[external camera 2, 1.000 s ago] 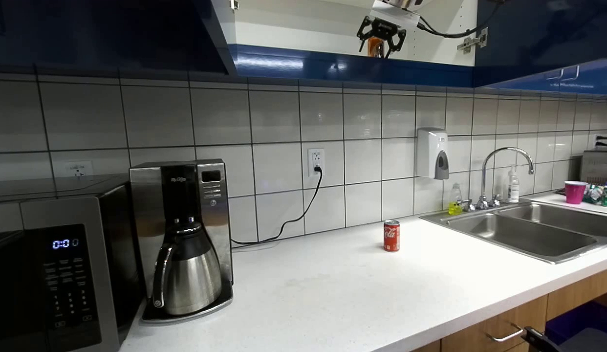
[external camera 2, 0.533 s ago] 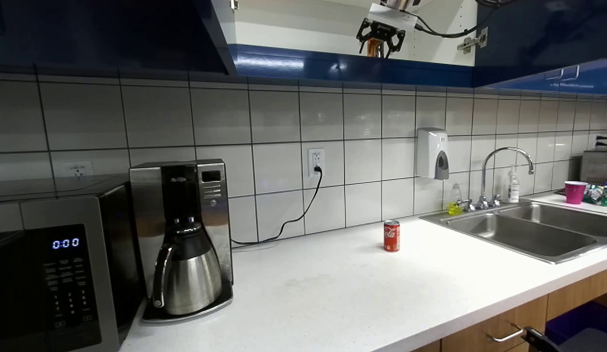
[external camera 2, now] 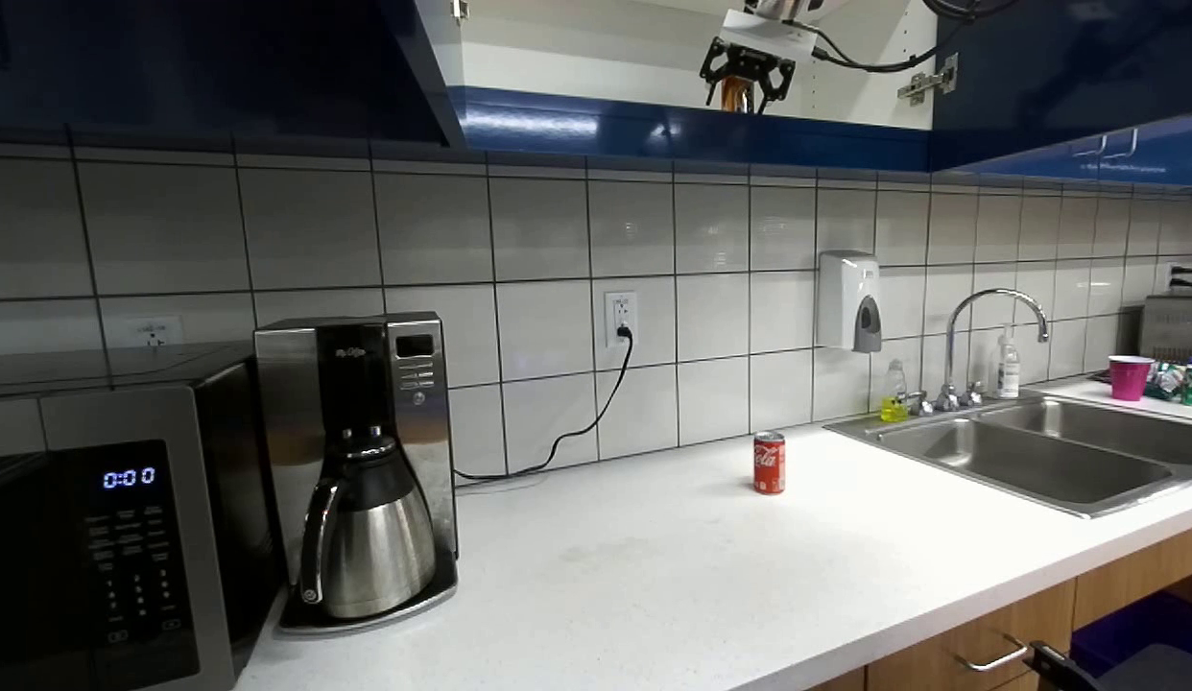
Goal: Remove the can from the top cabinet
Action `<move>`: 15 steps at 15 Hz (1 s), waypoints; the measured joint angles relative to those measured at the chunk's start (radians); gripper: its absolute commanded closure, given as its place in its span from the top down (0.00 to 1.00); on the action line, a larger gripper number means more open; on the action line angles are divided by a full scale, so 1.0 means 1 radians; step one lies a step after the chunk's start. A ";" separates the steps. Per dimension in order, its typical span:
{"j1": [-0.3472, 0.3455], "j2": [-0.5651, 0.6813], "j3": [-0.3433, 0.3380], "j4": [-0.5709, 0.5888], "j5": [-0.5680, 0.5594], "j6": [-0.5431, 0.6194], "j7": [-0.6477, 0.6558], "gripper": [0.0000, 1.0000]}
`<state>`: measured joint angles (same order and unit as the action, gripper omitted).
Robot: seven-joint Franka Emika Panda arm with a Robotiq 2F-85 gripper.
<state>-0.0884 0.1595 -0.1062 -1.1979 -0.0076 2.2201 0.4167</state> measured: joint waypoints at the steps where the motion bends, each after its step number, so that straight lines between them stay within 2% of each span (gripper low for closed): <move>1: 0.000 0.004 0.000 0.006 0.000 0.000 0.000 1.00; 2: 0.000 0.008 0.000 0.012 0.000 0.000 0.000 0.75; 3: 0.000 0.011 -0.001 0.019 0.000 0.000 0.000 0.74; 7: 0.000 0.021 -0.009 0.048 0.000 0.000 0.000 0.42; 8: 0.000 0.024 -0.011 0.054 0.000 0.000 0.000 0.38; 15: 0.000 0.050 -0.019 0.089 0.000 -0.008 0.000 0.38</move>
<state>-0.0884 0.2093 -0.1252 -1.1087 -0.0081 2.2126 0.4167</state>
